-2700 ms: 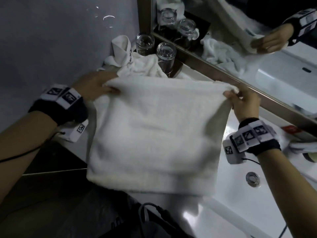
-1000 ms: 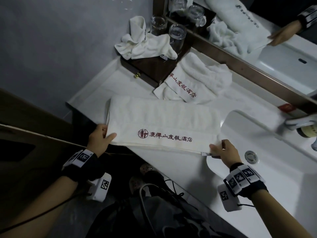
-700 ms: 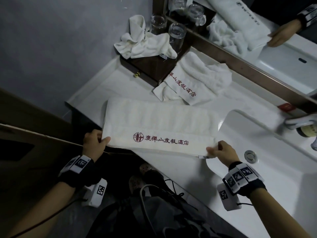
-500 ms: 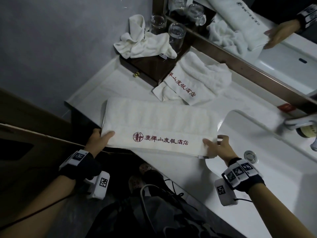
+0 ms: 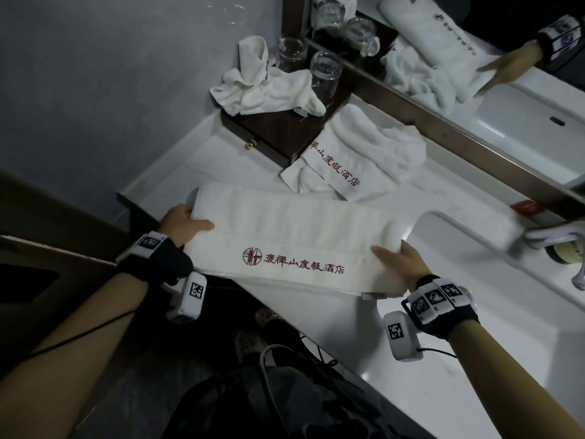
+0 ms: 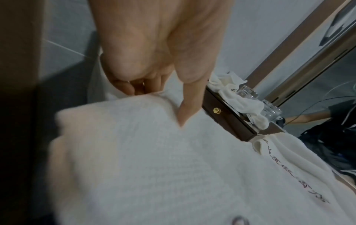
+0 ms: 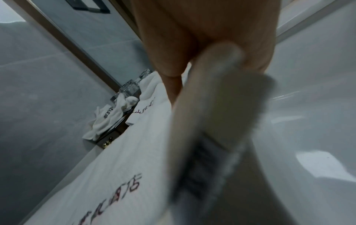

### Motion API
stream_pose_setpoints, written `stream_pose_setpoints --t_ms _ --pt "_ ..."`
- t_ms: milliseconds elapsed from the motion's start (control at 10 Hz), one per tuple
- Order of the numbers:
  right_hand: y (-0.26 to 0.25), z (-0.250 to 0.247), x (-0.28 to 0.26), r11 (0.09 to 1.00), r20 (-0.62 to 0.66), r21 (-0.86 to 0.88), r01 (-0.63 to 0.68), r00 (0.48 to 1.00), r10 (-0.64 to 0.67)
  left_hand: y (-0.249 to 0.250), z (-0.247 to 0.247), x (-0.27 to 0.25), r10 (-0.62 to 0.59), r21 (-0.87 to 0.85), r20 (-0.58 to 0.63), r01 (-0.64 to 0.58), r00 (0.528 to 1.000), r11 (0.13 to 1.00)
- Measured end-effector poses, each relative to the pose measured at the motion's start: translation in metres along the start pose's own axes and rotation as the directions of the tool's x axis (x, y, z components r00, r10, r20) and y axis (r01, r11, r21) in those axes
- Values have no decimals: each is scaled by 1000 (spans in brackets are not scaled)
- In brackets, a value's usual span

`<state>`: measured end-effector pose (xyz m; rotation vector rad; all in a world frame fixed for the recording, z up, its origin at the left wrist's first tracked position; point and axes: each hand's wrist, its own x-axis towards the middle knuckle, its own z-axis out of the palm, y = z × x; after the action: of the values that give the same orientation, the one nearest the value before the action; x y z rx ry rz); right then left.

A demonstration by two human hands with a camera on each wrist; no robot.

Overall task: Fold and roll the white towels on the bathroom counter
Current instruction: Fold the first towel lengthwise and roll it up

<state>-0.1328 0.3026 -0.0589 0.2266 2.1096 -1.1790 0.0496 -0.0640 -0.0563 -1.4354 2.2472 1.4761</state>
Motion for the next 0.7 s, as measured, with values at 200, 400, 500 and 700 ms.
stream_pose_setpoints --t_ms 200,400,500,700 --pt "-34 -15 -12 939 54 195 283 953 -298 36 -17 9 222 106 -60 -215 973 971" --pt "-71 -25 -17 801 -141 225 555 832 -537 73 -40 20 307 -31 -331 -336 892 941" --pt "-73 -30 -23 778 -130 99 620 783 -608 78 -41 19 202 -255 -349 -300 915 919" --pt "-40 9 -35 401 321 -289 869 483 -815 51 -14 25 -204 -732 -19 125 979 670"
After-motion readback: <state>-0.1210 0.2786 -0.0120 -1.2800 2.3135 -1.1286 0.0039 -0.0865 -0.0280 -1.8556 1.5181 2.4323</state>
